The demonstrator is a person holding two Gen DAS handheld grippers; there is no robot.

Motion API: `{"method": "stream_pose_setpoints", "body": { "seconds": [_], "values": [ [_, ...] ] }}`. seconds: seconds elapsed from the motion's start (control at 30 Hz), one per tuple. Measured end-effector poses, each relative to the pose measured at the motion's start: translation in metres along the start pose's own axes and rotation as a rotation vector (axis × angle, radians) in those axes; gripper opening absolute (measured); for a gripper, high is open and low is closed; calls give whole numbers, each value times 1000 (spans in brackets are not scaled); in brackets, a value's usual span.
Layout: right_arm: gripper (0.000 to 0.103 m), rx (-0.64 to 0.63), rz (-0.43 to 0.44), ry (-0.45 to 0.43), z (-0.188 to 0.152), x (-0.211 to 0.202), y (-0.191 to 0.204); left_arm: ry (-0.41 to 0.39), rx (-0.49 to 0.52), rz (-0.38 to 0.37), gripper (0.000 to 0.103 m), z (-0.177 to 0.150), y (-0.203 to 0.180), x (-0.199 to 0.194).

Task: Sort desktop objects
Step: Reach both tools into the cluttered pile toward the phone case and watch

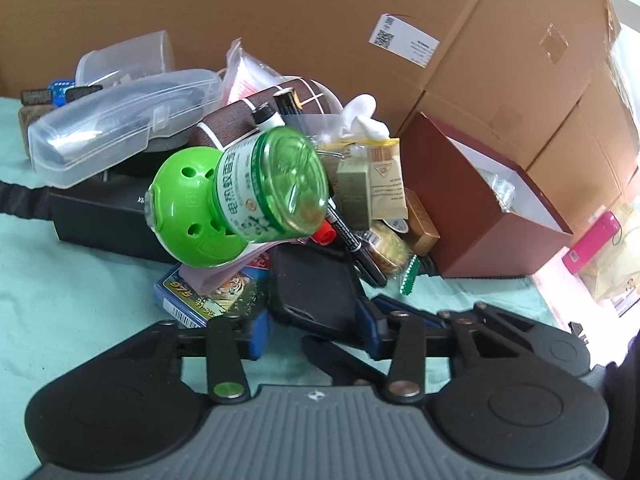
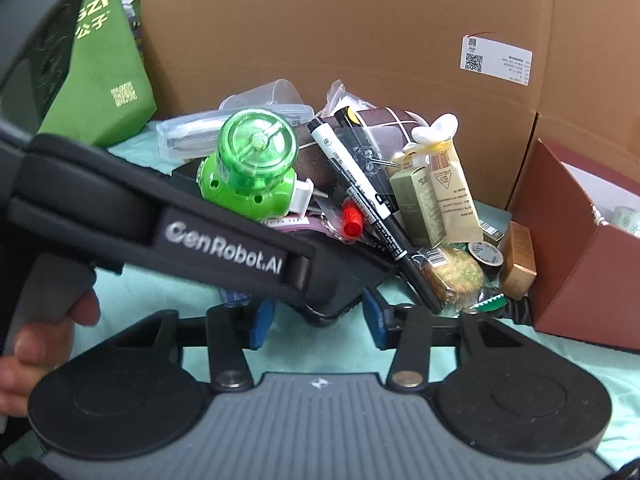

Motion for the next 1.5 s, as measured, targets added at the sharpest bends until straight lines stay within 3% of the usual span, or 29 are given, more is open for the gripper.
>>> {"method": "stream_pose_setpoints", "body": {
  "seconds": [0.13,0.33,0.67,0.8,0.9,1.07,1.13,1.37,1.5],
  "values": [
    [37,-13,-1,0,-3,-5,-3,-14,-20,-14,34,1,-1,-4],
    [30,-46,12,1,-12,-27,-8,2,-1,-40,32,-10,-16,-13],
    [29,10,115,102,-60,-75,-25,176,2,-157,29,-67,-45,-6],
    [31,101,97,123,-68,-80,-44,165,19,-139,44,-69,-46,-9],
    [31,156,50,106,-63,-75,-57,124,58,-72,53,-58,-43,-8],
    [31,211,39,117,-55,-47,-63,136,77,-36,55,-53,-37,4],
    [31,201,20,138,-56,-36,-62,125,108,-35,60,-50,-38,7],
    [31,157,-7,137,-52,-21,-55,92,57,-44,58,-34,-25,17],
    [30,150,-15,133,-47,-12,-55,93,125,-4,56,-38,-33,18]
  ]
}}
Point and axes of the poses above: each gripper's, at about its wrist camera, not at the fingertips, and x roughly the way its jaws point, y to its left, z to its top, the point moved 8 cm from there along x, roughly the way its jaws point, and after that the axes turned 15 degrees about -z, right-handed, at the moved point
